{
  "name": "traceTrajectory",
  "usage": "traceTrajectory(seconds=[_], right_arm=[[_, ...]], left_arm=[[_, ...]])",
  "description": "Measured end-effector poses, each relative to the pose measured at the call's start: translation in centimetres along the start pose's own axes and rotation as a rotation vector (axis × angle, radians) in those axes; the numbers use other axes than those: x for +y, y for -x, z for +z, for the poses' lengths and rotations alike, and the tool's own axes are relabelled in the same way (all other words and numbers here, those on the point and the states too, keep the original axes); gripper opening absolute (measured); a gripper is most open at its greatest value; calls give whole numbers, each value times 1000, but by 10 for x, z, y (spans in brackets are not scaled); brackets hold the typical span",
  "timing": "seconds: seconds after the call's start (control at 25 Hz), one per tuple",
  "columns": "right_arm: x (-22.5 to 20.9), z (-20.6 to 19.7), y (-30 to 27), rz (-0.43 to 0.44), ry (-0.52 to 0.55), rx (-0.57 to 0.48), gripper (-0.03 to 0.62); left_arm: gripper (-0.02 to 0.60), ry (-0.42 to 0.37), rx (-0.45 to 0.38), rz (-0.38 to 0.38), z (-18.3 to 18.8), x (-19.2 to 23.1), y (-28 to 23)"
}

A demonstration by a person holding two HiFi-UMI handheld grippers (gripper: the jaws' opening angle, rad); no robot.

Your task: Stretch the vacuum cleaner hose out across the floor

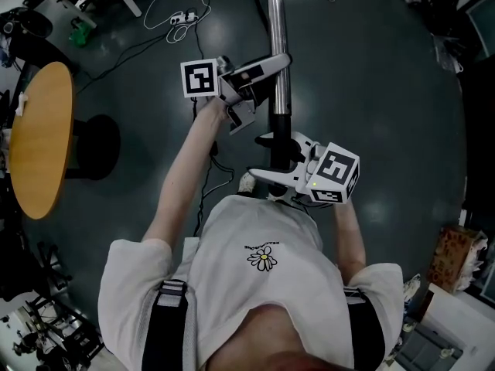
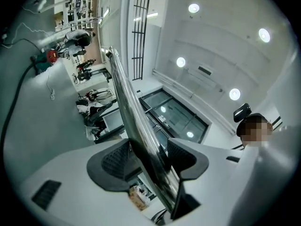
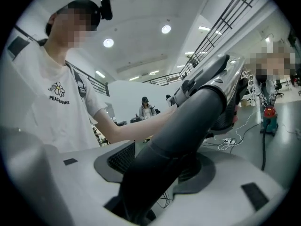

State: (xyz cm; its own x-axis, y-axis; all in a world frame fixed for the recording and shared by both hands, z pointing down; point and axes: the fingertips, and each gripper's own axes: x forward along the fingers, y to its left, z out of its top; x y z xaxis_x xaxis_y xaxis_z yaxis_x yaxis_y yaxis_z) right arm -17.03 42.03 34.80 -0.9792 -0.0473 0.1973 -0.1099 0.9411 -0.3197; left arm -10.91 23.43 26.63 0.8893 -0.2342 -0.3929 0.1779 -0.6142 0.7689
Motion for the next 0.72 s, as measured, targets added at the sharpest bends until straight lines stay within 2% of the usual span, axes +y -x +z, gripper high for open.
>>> traceTrajectory(seconds=[0.2, 0.36, 0.4, 0.48, 0.56, 0.6, 0.64, 0.72], right_arm=[[-5, 5, -3, 60, -97, -70, 242], [-10, -18, -5, 24, -22, -7, 242], [-10, -23, -7, 44, -11, 8, 241], [-7, -29, -10, 153, -61, 1, 241], [-4, -25, -5, 270, -222, -104, 241], [-6, -20, 1, 295, -299, -189, 241], [-10, -16, 10, 284, -342, -272, 242], [-22, -18, 27, 169, -328, -366, 242]], left_arm=[[235, 87, -87, 9, 2, 21, 9], [234, 44, -91, -25, -5, 14, 7], [233, 27, -86, -35, -6, 12, 6], [230, 6, -84, -63, -7, 6, 4], [230, -8, -90, -74, -8, 4, 3], [230, -18, -88, -68, -8, 3, 2], [230, -31, -81, -58, -8, 4, 3], [230, -64, -56, -34, -10, 5, 6]])
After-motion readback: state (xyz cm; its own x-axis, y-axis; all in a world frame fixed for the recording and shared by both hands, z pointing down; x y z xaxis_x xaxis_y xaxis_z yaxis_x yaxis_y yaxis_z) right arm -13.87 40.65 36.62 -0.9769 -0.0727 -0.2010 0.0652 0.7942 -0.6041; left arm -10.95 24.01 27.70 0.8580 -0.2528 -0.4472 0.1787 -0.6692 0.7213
